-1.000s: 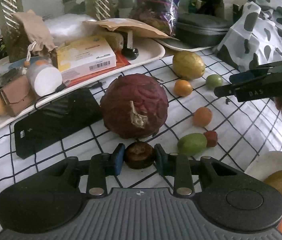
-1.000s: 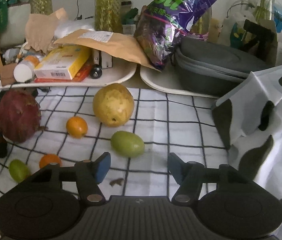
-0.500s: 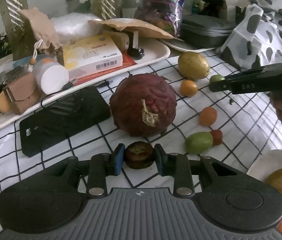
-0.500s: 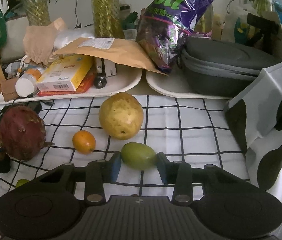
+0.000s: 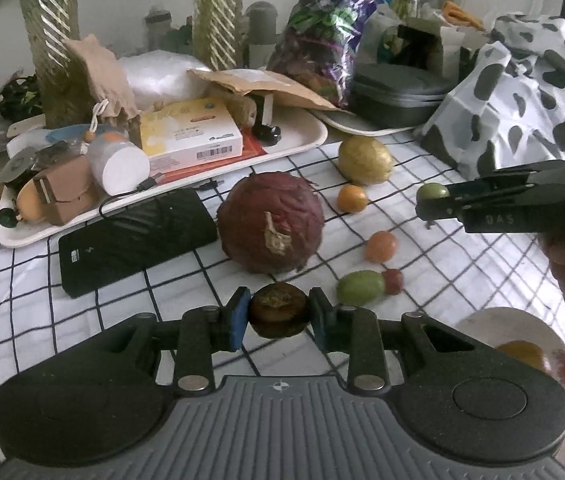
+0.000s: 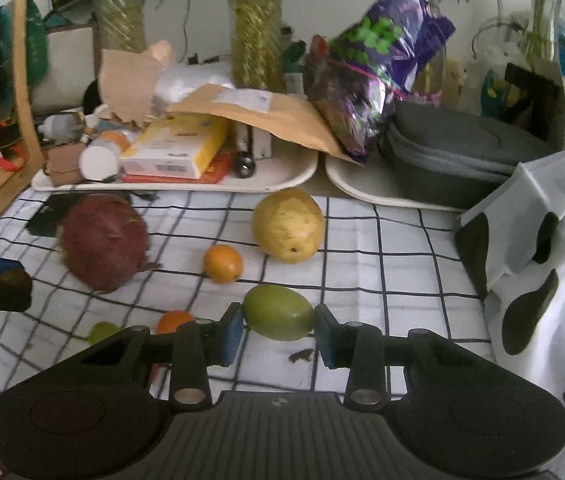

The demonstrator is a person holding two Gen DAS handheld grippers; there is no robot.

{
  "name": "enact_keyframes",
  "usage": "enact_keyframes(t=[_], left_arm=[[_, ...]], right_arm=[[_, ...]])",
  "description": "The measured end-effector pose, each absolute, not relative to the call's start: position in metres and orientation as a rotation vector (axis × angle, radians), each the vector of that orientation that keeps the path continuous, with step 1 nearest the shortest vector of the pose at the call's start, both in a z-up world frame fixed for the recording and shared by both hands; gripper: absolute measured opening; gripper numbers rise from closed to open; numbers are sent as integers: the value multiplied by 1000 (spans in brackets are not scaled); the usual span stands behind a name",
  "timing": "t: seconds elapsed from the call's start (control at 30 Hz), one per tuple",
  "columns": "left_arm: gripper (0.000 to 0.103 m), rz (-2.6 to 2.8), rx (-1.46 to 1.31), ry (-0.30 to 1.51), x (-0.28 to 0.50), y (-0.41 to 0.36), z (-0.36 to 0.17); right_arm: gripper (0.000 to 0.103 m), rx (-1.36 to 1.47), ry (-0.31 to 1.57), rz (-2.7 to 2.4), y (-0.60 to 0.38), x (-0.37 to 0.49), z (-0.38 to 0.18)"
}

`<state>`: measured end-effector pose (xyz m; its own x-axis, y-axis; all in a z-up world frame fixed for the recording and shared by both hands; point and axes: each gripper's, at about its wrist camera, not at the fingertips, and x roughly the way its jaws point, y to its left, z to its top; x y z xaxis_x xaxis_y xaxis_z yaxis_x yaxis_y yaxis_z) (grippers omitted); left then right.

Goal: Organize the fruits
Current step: 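Place the dark brown fruit and green mango on the plate, opening both grippers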

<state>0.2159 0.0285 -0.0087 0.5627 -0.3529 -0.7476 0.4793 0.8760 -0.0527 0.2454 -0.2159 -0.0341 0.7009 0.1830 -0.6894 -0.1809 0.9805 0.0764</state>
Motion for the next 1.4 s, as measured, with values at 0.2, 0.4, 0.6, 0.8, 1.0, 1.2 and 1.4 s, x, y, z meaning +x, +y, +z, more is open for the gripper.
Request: enact_keyframes(t=[0.2, 0.4, 0.6, 0.8, 1.0, 1.2, 1.4], left_arm=[[31, -509, 166, 823, 189, 22, -2], [31, -542, 180, 805, 160, 9, 3], [31, -583, 171, 836, 138, -4, -5], [31, -627, 133, 868, 128, -13, -12], [45, -621, 54, 912, 131, -16, -16], [68, -563, 19, 887, 126, -10, -9], [68, -495, 68, 870, 108, -5, -2]], right_arm=[[39, 2, 741, 224, -210, 215, -17], [39, -13, 742, 263, -201, 184, -9], [40, -19, 758, 278, -201, 155, -7], [40, -24, 770, 272, -205, 133, -6], [40, -11, 769, 274, -206, 116, -3], [40, -5, 769, 278, -208, 100, 0], [40, 9, 785, 279, -211, 83, 1]])
